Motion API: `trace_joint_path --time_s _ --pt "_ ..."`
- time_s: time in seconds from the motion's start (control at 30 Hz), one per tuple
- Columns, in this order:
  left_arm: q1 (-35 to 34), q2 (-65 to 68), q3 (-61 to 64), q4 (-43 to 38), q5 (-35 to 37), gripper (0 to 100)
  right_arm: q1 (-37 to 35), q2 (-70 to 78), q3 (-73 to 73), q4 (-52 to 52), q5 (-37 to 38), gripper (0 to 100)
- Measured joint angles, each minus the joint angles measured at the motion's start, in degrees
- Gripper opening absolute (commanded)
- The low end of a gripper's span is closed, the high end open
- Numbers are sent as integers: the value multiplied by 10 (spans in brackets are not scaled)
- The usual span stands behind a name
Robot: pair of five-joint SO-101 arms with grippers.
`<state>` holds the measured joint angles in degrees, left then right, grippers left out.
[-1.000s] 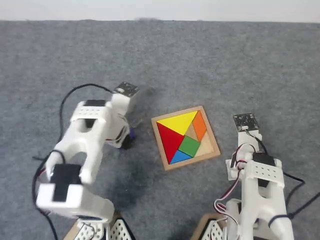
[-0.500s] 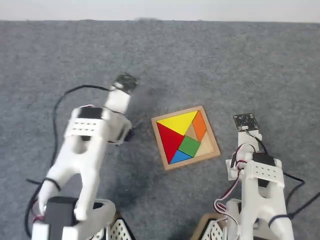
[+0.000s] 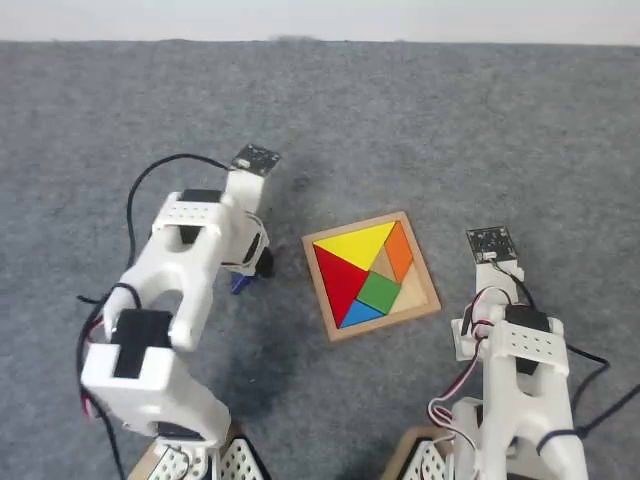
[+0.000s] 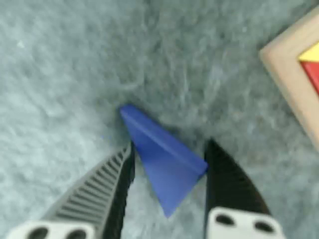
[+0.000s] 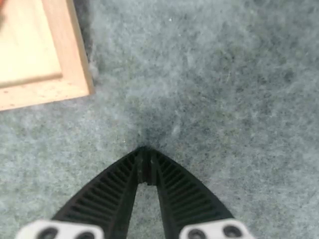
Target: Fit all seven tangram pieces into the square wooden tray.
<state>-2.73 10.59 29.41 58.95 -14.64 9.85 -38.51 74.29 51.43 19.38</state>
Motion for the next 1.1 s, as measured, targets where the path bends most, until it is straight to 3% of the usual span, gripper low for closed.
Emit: trace_joint_path --time_s 0.23,0.53,0.77,0.93,1.1 --pt "-10 21 -26 25 -16 175 0 0 0 -4 0 6" --pt "-19 17 -26 36 -26 33 0 0 0 -4 0 6" --pt "-17 -62 -26 103 -44 14 0 0 0 -4 0 6" --pt "55 -164 -46 192 -31 13 0 0 0 -4 0 6" --pt "185 -211 -85 229 24 13 0 0 0 -4 0 6"
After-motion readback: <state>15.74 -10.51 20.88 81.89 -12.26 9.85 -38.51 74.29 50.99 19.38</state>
